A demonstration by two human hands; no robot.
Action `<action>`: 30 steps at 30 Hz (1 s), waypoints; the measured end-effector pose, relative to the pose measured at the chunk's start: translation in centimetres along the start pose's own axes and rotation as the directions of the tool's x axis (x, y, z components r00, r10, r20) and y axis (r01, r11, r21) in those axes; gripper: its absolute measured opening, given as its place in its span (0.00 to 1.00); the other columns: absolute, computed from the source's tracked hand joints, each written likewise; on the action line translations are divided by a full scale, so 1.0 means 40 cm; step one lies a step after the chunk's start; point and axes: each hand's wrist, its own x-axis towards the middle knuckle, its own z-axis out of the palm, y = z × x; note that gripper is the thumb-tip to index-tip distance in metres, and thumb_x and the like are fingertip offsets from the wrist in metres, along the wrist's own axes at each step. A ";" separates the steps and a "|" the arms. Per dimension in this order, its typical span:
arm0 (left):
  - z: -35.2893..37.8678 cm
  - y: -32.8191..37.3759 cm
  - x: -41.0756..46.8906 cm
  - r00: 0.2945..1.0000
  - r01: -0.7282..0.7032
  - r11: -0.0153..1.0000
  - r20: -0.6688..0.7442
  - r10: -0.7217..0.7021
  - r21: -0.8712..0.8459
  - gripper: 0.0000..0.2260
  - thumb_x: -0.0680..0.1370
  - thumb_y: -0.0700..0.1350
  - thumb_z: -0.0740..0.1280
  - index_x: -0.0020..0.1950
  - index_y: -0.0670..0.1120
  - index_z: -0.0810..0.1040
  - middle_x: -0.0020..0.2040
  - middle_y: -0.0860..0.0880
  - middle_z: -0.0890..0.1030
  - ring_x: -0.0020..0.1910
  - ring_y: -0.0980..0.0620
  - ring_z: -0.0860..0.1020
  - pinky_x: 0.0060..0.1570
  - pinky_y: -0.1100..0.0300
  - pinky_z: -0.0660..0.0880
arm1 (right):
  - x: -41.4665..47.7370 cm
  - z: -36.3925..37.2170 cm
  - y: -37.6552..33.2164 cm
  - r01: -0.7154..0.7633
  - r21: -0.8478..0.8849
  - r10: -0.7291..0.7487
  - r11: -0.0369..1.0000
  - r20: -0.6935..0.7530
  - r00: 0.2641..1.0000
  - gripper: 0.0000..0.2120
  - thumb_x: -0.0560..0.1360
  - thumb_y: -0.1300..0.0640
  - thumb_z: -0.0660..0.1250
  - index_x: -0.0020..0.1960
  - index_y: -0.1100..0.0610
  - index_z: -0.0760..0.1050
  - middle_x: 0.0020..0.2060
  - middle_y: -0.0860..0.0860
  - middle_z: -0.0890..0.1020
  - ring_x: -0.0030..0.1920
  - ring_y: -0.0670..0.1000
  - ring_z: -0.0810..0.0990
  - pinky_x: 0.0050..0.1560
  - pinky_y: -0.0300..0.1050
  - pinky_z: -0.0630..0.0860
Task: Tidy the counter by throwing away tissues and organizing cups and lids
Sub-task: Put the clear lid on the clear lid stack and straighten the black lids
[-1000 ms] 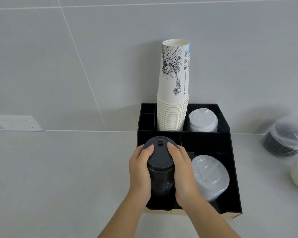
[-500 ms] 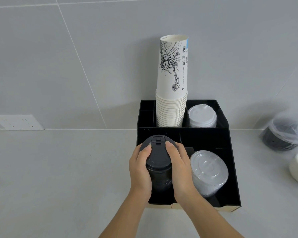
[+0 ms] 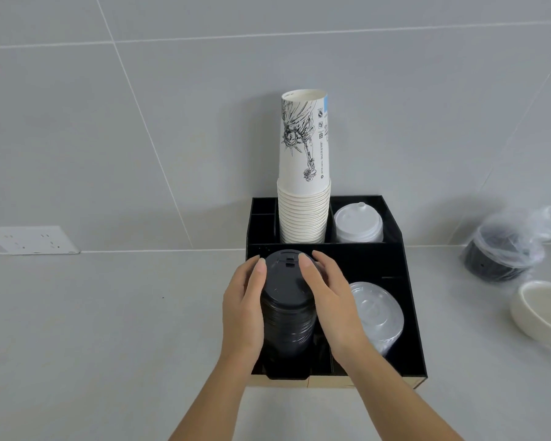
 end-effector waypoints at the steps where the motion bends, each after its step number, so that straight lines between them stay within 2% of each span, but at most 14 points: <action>1: -0.006 0.008 0.000 1.000 -0.022 1.000 -0.016 0.022 0.021 0.14 0.79 0.50 0.60 0.61 0.48 0.76 0.59 0.51 0.79 0.59 0.54 0.76 0.63 0.56 0.71 | 0.000 -0.007 0.001 0.024 -0.031 -0.024 0.999 -0.006 1.000 0.34 0.68 0.35 0.62 0.70 0.48 0.66 0.62 0.46 0.75 0.63 0.45 0.73 0.66 0.45 0.69; 3: -0.018 0.029 0.003 0.997 -0.067 0.997 -0.046 0.068 0.033 0.15 0.78 0.49 0.61 0.63 0.49 0.74 0.62 0.53 0.77 0.59 0.61 0.73 0.61 0.68 0.69 | -0.002 -0.025 0.001 0.064 -0.066 -0.066 0.996 -0.022 0.998 0.38 0.65 0.32 0.62 0.71 0.47 0.64 0.65 0.46 0.73 0.65 0.45 0.71 0.68 0.47 0.67; 5: -0.025 0.055 0.001 0.990 -0.121 0.992 -0.068 0.123 0.039 0.16 0.78 0.51 0.62 0.65 0.50 0.72 0.64 0.55 0.74 0.59 0.65 0.71 0.53 0.78 0.65 | -0.005 -0.049 -0.002 0.101 -0.075 -0.104 0.992 -0.045 0.994 0.37 0.67 0.32 0.63 0.71 0.47 0.64 0.66 0.46 0.72 0.66 0.45 0.70 0.69 0.48 0.66; 8: -0.020 0.102 -0.013 0.969 -0.239 0.971 -0.060 0.240 0.023 0.22 0.72 0.57 0.64 0.65 0.53 0.71 0.65 0.56 0.74 0.64 0.63 0.70 0.58 0.72 0.64 | -0.012 -0.094 -0.008 0.131 -0.073 -0.137 0.989 -0.085 0.987 0.34 0.69 0.38 0.63 0.72 0.49 0.64 0.66 0.47 0.72 0.66 0.45 0.70 0.69 0.48 0.66; 10: 0.003 0.140 -0.034 0.944 -0.331 0.944 0.006 0.331 -0.003 0.22 0.71 0.58 0.64 0.63 0.55 0.71 0.65 0.56 0.74 0.65 0.62 0.70 0.62 0.67 0.65 | -0.018 -0.129 -0.007 0.148 -0.073 -0.155 0.986 -0.116 0.981 0.32 0.70 0.39 0.63 0.71 0.48 0.65 0.66 0.47 0.72 0.66 0.46 0.70 0.69 0.48 0.65; 15: 0.106 0.208 -0.103 0.814 -0.552 0.833 0.236 0.530 0.033 0.22 0.72 0.54 0.62 0.65 0.49 0.71 0.62 0.56 0.75 0.63 0.63 0.70 0.60 0.71 0.64 | -0.033 -0.192 0.008 0.156 -0.058 -0.163 0.986 -0.153 0.975 0.30 0.71 0.38 0.63 0.70 0.47 0.65 0.66 0.47 0.73 0.67 0.47 0.70 0.64 0.44 0.69; 17: 0.157 0.201 -0.123 0.776 -0.580 0.811 0.353 0.522 0.077 0.23 0.73 0.55 0.61 0.65 0.48 0.71 0.62 0.55 0.74 0.64 0.63 0.69 0.62 0.69 0.64 | -0.042 -0.212 0.022 0.182 -0.115 -0.198 0.977 -0.149 0.969 0.34 0.69 0.33 0.64 0.70 0.49 0.66 0.66 0.49 0.74 0.67 0.48 0.71 0.66 0.52 0.69; 18: 0.180 0.187 -0.129 0.762 -0.588 0.801 0.408 0.502 0.113 0.23 0.73 0.56 0.60 0.66 0.48 0.71 0.63 0.55 0.74 0.64 0.64 0.68 0.63 0.69 0.63 | -0.047 -0.219 0.027 0.192 -0.161 -0.216 0.968 -0.143 0.966 0.35 0.69 0.34 0.64 0.70 0.50 0.66 0.66 0.50 0.74 0.67 0.49 0.71 0.67 0.54 0.69; 20: 0.218 0.137 -0.134 0.763 -0.572 0.799 0.477 0.436 0.186 0.23 0.75 0.55 0.60 0.68 0.49 0.68 0.65 0.56 0.72 0.64 0.65 0.65 0.65 0.67 0.61 | -0.054 -0.236 0.039 0.206 -0.240 -0.244 0.949 -0.140 0.960 0.28 0.75 0.44 0.64 0.72 0.50 0.63 0.68 0.47 0.72 0.68 0.46 0.69 0.69 0.51 0.66; 22: 0.239 0.076 -0.136 0.797 -0.512 0.823 0.493 0.348 0.246 0.21 0.78 0.52 0.59 0.70 0.51 0.65 0.69 0.56 0.69 0.66 0.66 0.63 0.66 0.66 0.61 | -0.060 -0.256 0.057 0.209 -0.320 -0.264 0.924 -0.138 0.955 0.24 0.77 0.52 0.63 0.72 0.50 0.63 0.68 0.44 0.70 0.68 0.43 0.67 0.68 0.43 0.64; 24: 0.241 0.017 -0.136 0.824 -0.476 0.821 0.485 0.292 0.314 0.19 0.80 0.48 0.57 0.71 0.52 0.64 0.70 0.56 0.68 0.66 0.66 0.62 0.65 0.72 0.58 | -0.060 -0.273 0.085 0.237 -0.484 -0.332 0.843 -0.122 0.935 0.22 0.78 0.52 0.61 0.71 0.51 0.64 0.65 0.44 0.72 0.66 0.44 0.68 0.65 0.40 0.62; 26: 0.234 -0.033 -0.132 0.838 -0.472 0.793 0.476 0.267 0.386 0.18 0.81 0.45 0.55 0.71 0.52 0.64 0.69 0.55 0.69 0.66 0.66 0.62 0.60 0.79 0.55 | -0.061 -0.283 0.120 0.257 -0.647 -0.398 0.717 -0.079 0.914 0.23 0.78 0.46 0.57 0.70 0.52 0.67 0.65 0.46 0.74 0.65 0.44 0.69 0.64 0.38 0.60; 28: 0.226 -0.070 -0.126 0.840 -0.481 0.748 0.486 0.243 0.458 0.18 0.81 0.42 0.55 0.71 0.50 0.64 0.70 0.52 0.69 0.68 0.60 0.63 0.61 0.76 0.55 | -0.060 -0.287 0.158 0.263 -0.737 -0.424 0.622 -0.035 0.905 0.26 0.75 0.43 0.53 0.68 0.54 0.70 0.65 0.48 0.75 0.66 0.46 0.70 0.62 0.34 0.55; 30: 0.220 -0.098 -0.121 0.836 -0.502 0.676 0.502 0.221 0.540 0.18 0.81 0.43 0.53 0.71 0.46 0.64 0.71 0.49 0.67 0.71 0.54 0.63 0.66 0.68 0.57 | -0.059 -0.284 0.184 0.281 -0.778 -0.458 0.562 -0.009 0.889 0.25 0.76 0.45 0.52 0.65 0.57 0.73 0.64 0.51 0.77 0.66 0.49 0.72 0.61 0.32 0.54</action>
